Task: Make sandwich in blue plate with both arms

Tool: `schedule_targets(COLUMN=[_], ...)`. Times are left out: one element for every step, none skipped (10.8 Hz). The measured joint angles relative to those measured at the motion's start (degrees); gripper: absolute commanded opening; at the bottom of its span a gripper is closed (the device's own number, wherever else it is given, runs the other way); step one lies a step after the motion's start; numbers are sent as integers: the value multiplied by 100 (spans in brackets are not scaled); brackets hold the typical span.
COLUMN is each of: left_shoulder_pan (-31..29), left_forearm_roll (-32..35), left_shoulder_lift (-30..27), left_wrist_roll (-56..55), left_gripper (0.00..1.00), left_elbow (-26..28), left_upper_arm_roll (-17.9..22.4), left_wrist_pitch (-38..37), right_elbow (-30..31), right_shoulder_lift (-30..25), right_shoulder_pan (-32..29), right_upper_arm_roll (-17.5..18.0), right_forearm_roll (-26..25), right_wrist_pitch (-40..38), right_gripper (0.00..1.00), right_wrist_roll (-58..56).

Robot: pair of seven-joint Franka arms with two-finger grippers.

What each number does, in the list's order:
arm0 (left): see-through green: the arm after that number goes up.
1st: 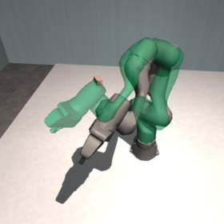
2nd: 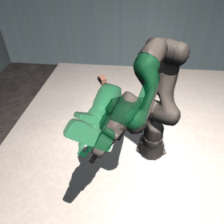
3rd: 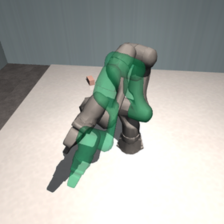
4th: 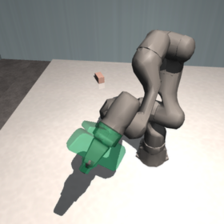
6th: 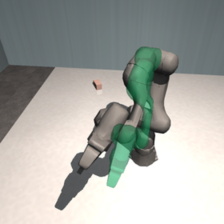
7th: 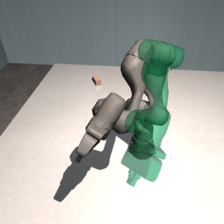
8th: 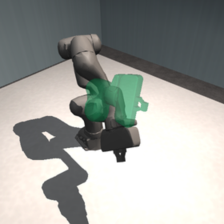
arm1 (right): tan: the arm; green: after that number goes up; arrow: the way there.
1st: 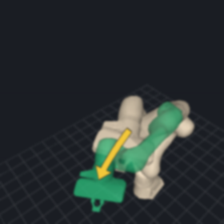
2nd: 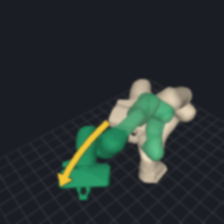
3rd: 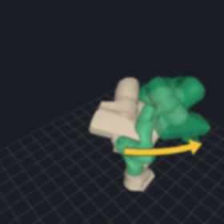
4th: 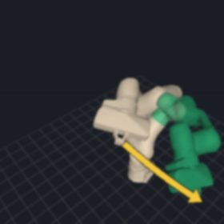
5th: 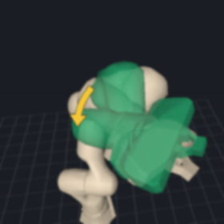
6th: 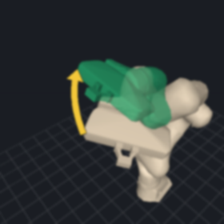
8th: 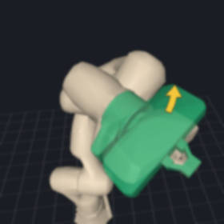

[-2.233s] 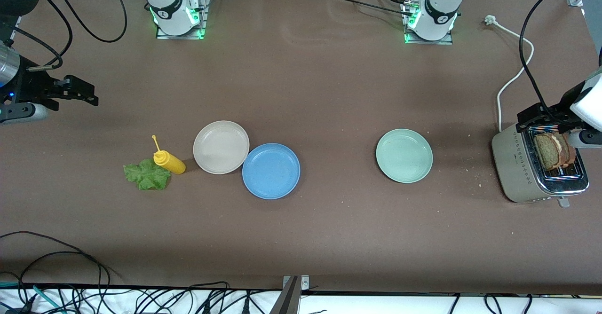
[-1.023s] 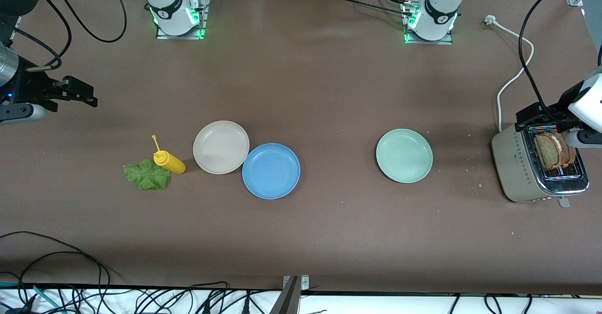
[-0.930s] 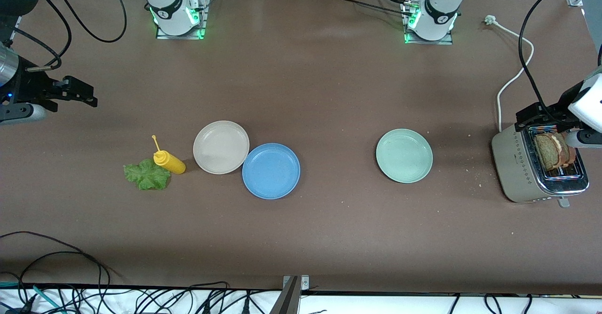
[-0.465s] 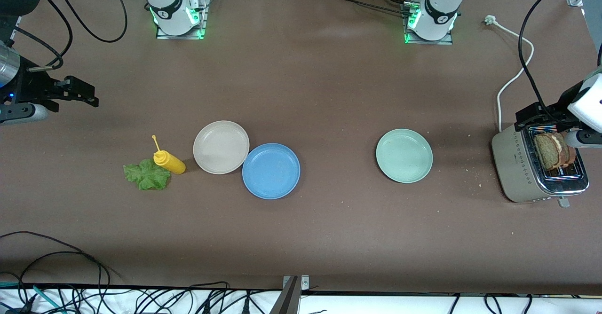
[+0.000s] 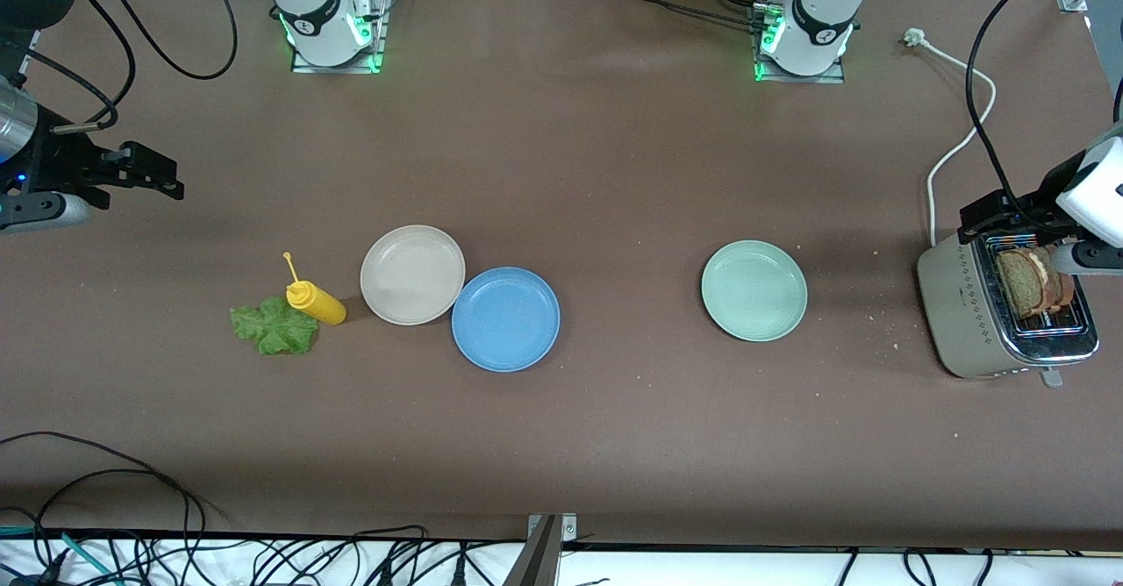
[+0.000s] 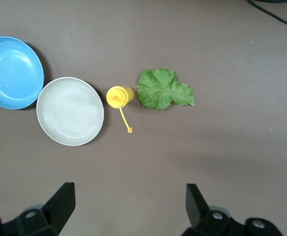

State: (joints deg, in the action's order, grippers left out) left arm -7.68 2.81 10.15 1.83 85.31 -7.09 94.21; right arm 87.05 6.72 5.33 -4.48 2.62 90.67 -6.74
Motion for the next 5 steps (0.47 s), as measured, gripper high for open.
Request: schedule_targets(left_shoulder_pan=[1, 2, 2, 2, 0], left_forearm_roll=[0, 0, 0, 0, 0], left_shoulder_lift=[0, 0, 0, 0, 0], left_wrist_roll=[0, 0, 0, 84, 166], left_gripper=[100, 100, 100, 100, 100], left_elbow=[0, 0, 0, 0, 3], left_upper_arm_roll=[-1, -2, -2, -1, 6], left_wrist_pitch=[0, 0, -1, -3, -5], right_elbow=[0, 0, 0, 0, 0], right_shoulder_lift=[0, 0, 0, 0, 0], right_shoulder_pan=[0, 0, 0, 0, 0], right_upper_arm_roll=[0, 0, 2, 3, 3], right_forearm_roll=[0, 0, 0, 0, 0], right_wrist_pitch=[0, 0, 0, 0, 0], right_gripper=[100, 100, 100, 100, 100], right_wrist_roll=[0, 0, 0, 0, 0])
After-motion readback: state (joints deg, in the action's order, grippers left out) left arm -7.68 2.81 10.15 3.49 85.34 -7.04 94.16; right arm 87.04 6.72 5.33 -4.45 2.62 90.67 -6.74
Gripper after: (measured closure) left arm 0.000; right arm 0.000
